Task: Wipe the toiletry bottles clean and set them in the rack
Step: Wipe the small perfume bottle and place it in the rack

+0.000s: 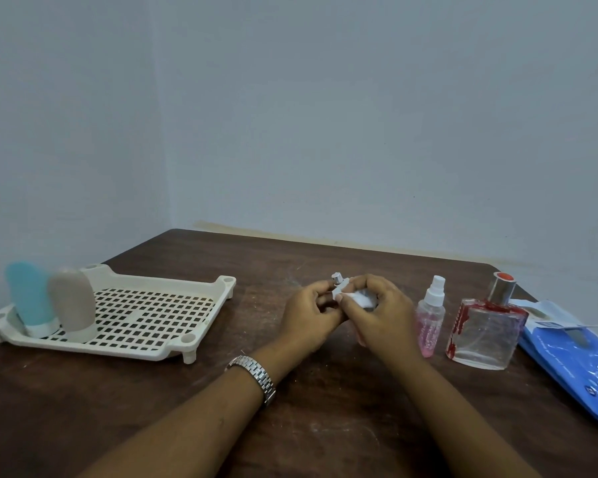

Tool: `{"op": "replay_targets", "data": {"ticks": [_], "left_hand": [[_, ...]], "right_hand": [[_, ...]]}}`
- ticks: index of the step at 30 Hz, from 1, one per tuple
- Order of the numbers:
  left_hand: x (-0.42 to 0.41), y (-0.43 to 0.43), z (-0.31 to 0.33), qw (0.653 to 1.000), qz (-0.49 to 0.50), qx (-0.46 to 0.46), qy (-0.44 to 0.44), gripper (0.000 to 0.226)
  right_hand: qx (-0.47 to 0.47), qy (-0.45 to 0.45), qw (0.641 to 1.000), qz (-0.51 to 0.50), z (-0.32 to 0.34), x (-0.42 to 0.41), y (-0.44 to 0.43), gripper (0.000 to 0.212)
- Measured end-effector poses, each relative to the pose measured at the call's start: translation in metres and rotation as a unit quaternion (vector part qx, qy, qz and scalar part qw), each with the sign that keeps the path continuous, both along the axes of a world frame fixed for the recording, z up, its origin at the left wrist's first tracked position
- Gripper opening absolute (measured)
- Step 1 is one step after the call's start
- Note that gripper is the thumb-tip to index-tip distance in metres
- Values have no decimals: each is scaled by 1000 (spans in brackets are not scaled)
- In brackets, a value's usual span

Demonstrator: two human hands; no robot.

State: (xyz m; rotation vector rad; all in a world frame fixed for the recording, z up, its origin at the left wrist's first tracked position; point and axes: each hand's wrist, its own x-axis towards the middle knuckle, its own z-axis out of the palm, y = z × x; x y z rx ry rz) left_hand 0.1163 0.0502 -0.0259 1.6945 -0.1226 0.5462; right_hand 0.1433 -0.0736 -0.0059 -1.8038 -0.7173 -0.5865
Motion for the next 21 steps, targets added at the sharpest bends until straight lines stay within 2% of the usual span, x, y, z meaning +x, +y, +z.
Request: {"op": "replay_targets", "data": {"ticks": [3, 7, 10, 14, 19, 21], "left_hand": [[1, 0, 0, 1000, -8, -4, -5, 38], [0, -1, 1, 1000, -8, 9, -9, 31], [0, -3, 1, 999, 3, 30, -17, 30], [0, 0, 1, 999, 19, 38, -28, 27], [-1, 1, 0, 998, 35, 40, -19, 21], [-1, 1, 1, 999, 37, 37, -14, 19]], "right_hand": [[30, 56, 998, 20, 1, 3, 0, 13], [90, 120, 988, 44, -2, 15, -10, 16], [109, 145, 980, 84, -4, 15, -13, 10], [8, 20, 999, 31, -4, 9, -8, 7], [-50, -112, 993, 0, -2, 6, -8, 9], [-84, -139, 987, 1, -3, 4, -7, 10]]}}
